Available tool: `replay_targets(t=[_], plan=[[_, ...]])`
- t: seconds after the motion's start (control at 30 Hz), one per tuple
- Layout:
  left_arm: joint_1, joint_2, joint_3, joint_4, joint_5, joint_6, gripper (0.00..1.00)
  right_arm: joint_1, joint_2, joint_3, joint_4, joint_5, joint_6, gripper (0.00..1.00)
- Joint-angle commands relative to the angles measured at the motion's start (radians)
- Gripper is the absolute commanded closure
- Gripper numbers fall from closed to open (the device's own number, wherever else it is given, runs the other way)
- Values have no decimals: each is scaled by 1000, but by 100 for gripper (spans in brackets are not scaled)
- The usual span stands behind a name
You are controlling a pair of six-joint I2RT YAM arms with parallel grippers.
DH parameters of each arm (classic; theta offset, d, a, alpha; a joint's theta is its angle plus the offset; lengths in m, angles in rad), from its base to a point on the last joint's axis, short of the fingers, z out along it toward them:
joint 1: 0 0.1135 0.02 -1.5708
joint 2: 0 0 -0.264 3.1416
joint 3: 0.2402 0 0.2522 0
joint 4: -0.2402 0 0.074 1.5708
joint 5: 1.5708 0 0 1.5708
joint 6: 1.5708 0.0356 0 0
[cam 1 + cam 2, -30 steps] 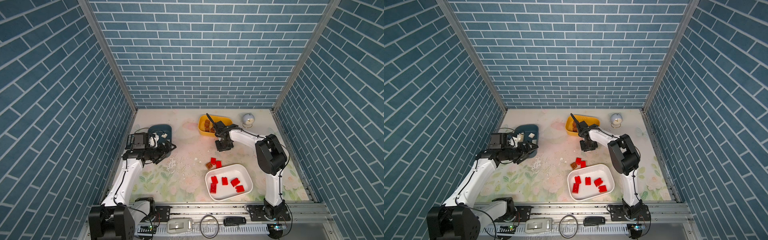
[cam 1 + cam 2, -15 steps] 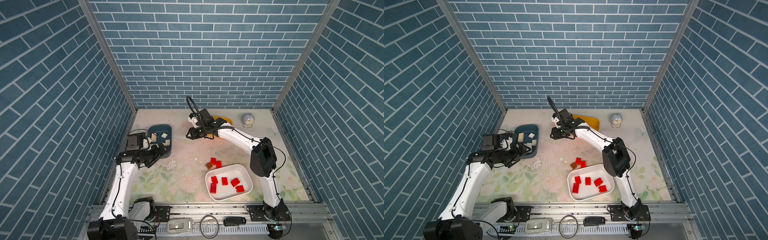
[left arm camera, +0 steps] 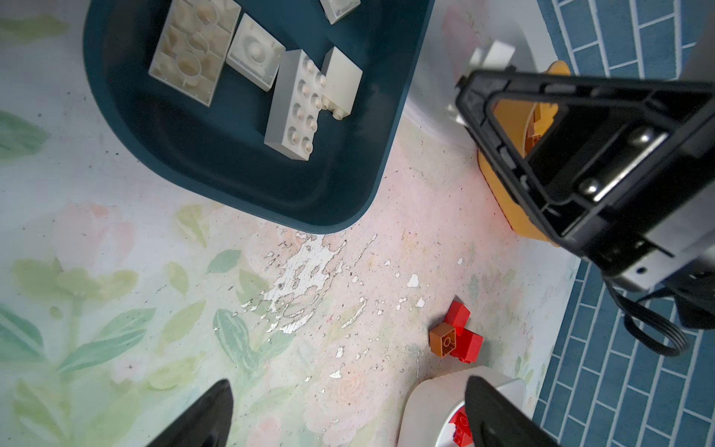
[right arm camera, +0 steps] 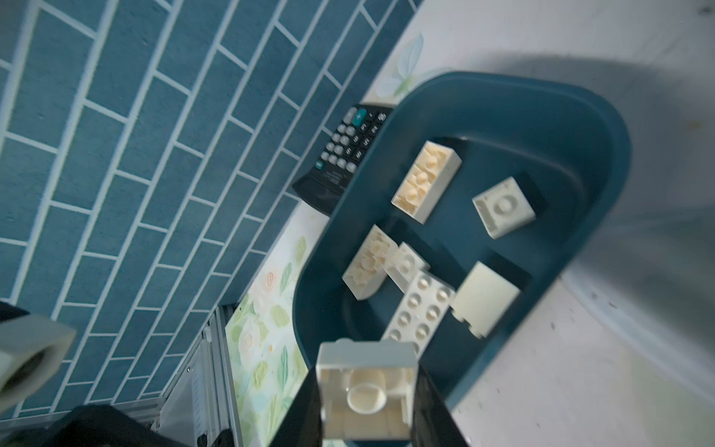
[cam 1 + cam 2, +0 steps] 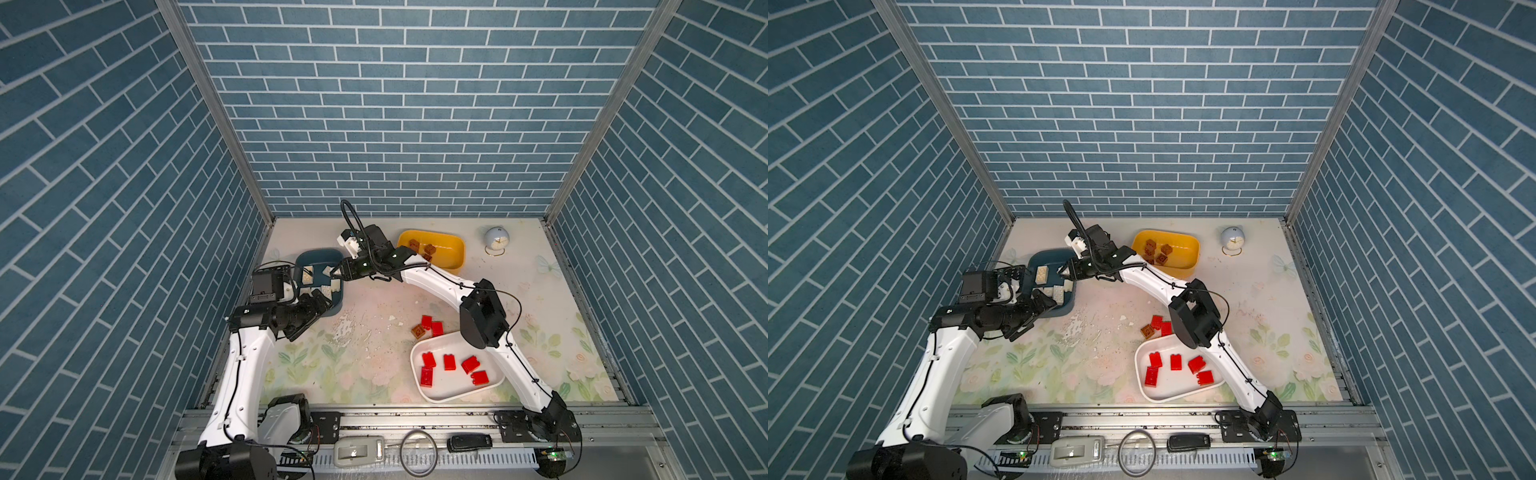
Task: Sort the legos into containers by color
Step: Place the lego in the container, then pick up the lego from the center of the table.
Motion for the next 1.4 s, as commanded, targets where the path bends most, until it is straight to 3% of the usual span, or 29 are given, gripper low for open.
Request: replay_targets(t=[0.0, 0.13, 0.23, 0.33, 0.5, 0.57, 0.83, 0.93, 1.13, 1.37], plan=[[5, -4, 19, -7, -2, 7, 5, 14, 69, 96, 35, 39, 51, 67], [6, -9, 14, -2, 3, 11, 5, 16, 71, 101, 9, 61, 24, 35], [6, -10, 2, 8, 15, 8, 5, 8, 33, 100, -54, 80, -20, 28], [6, -16, -8, 18, 23, 3, 5, -8, -32, 57, -140, 85, -72, 28], [5, -19, -13, 27, 46, 4, 5, -24, -254, -227, -228, 98, -221, 27], [5, -14, -18, 36, 59, 3, 5, -29, -313, -275, -347, 123, -274, 27], [5, -6, -39, 58, 83, -3, 5, -64, -597, -597, -643, 366, -284, 28], [6, -2, -47, 71, 91, -8, 5, -89, -639, -677, -745, 411, -265, 28], [6, 8, -62, 93, 102, -12, 5, -89, -713, -845, -659, 389, -295, 33], [5, 30, -67, 108, 111, -9, 5, -62, -655, -881, -552, 340, -320, 42]])
